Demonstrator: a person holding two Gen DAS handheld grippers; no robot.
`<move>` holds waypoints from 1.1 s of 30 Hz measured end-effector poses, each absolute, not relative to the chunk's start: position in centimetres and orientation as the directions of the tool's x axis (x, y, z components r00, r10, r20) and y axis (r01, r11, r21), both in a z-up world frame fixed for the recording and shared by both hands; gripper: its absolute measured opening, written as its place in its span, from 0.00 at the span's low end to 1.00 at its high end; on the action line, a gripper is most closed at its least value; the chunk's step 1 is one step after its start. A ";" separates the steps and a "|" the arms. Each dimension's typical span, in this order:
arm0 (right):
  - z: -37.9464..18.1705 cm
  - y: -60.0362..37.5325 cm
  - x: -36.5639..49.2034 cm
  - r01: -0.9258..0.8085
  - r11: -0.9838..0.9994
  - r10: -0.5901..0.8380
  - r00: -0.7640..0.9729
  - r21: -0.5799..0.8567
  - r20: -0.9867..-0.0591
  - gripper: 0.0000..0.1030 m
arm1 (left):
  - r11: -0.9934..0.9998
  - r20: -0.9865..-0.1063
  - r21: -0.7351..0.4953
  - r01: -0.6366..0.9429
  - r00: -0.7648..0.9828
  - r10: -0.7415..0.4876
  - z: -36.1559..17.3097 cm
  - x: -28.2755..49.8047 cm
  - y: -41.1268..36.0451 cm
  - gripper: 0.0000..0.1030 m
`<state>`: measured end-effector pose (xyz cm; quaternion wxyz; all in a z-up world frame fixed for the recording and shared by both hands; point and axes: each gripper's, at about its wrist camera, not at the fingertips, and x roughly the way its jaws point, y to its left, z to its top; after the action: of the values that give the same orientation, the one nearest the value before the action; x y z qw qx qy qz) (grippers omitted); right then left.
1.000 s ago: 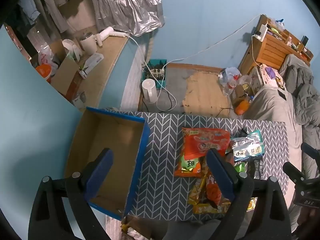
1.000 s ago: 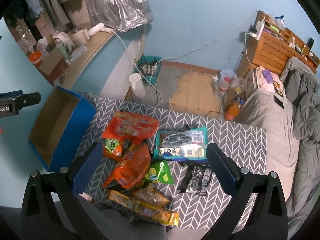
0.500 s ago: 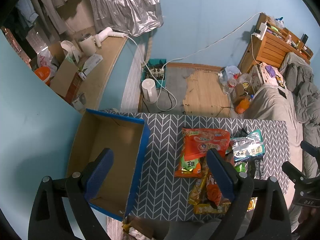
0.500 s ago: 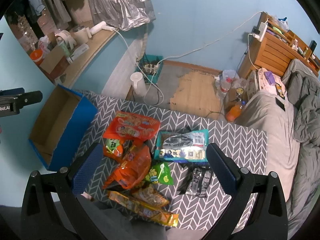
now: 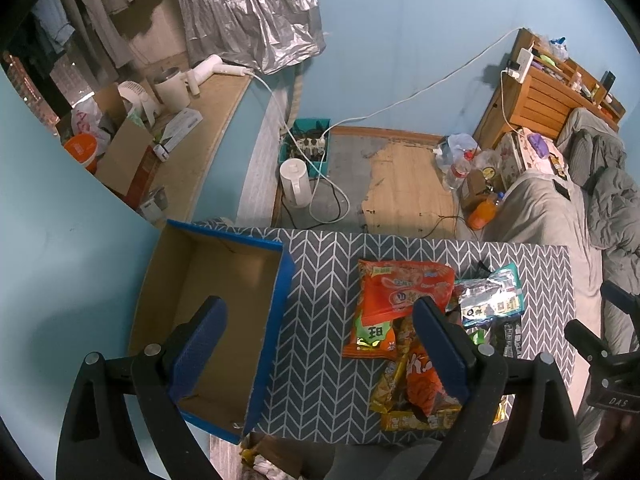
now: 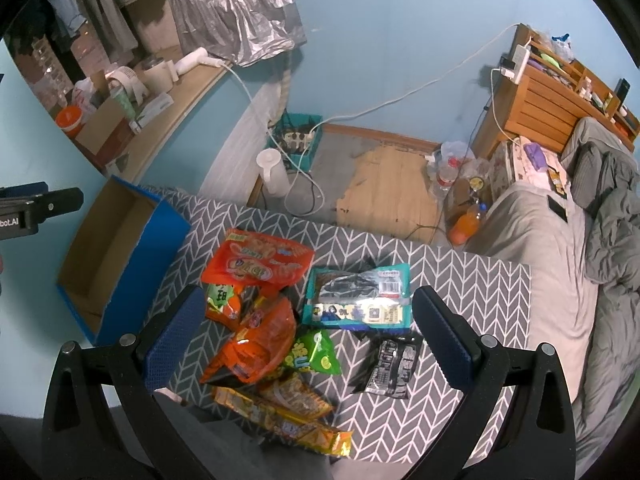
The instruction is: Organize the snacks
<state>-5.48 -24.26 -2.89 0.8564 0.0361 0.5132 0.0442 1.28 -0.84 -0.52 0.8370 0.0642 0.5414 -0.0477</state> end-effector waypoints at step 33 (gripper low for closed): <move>-2.7 -24.6 -5.3 -0.037 0.994 0.112 0.469 0.107 -0.876 0.98 | 0.986 -0.918 0.030 0.162 0.395 -0.037 0.0 1.5 -1.6 0.92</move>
<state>-5.26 -24.63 -2.72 0.8561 0.0365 0.5136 0.0437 1.54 -1.62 -0.04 0.8332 0.0574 0.5468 -0.0598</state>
